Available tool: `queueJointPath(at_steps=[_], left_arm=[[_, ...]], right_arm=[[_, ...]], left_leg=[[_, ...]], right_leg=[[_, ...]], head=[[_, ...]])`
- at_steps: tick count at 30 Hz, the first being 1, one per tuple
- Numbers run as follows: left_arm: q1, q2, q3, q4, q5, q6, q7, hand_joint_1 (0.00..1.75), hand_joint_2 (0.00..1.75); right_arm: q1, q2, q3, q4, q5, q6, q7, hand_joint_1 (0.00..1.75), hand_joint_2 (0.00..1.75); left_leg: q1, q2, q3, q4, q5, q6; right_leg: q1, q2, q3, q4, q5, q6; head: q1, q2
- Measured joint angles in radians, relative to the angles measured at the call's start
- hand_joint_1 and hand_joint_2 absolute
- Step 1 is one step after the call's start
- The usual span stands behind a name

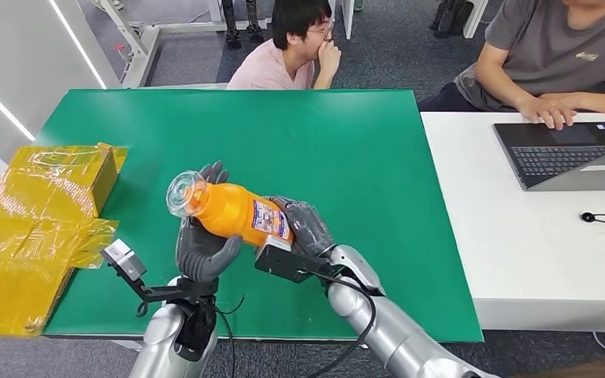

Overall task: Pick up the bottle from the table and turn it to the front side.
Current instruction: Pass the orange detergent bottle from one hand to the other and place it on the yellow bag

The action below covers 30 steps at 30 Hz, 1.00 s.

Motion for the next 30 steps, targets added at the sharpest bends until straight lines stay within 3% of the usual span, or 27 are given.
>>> queueJointPath(at_steps=[14, 30], left_arm=[[0.0, -0.003, 0.032, 0.021, 0.003, 0.038, 0.0, 0.0, 1.75], [-0.01, -0.009, 0.109, 0.001, -0.06, 0.206, -0.001, 0.0, 1.75]], right_arm=[[-0.029, 0.003, 0.012, 0.028, 0.085, 0.073, 0.045, 1.75, 1.75], [-0.041, 0.01, 0.024, 0.067, 0.172, 0.168, 0.042, 1.75, 1.75]], left_leg=[[0.0, 0.0, 0.0, 0.0, 0.0, 0.0], [0.0, 0.0, 0.0, 0.0, 0.0, 0.0]], right_leg=[[0.0, 0.0, 0.0, 0.0, 0.0, 0.0], [0.0, 0.0, 0.0, 0.0, 0.0, 0.0]], head=[[0.0, 0.0], [0.0, 0.0]])
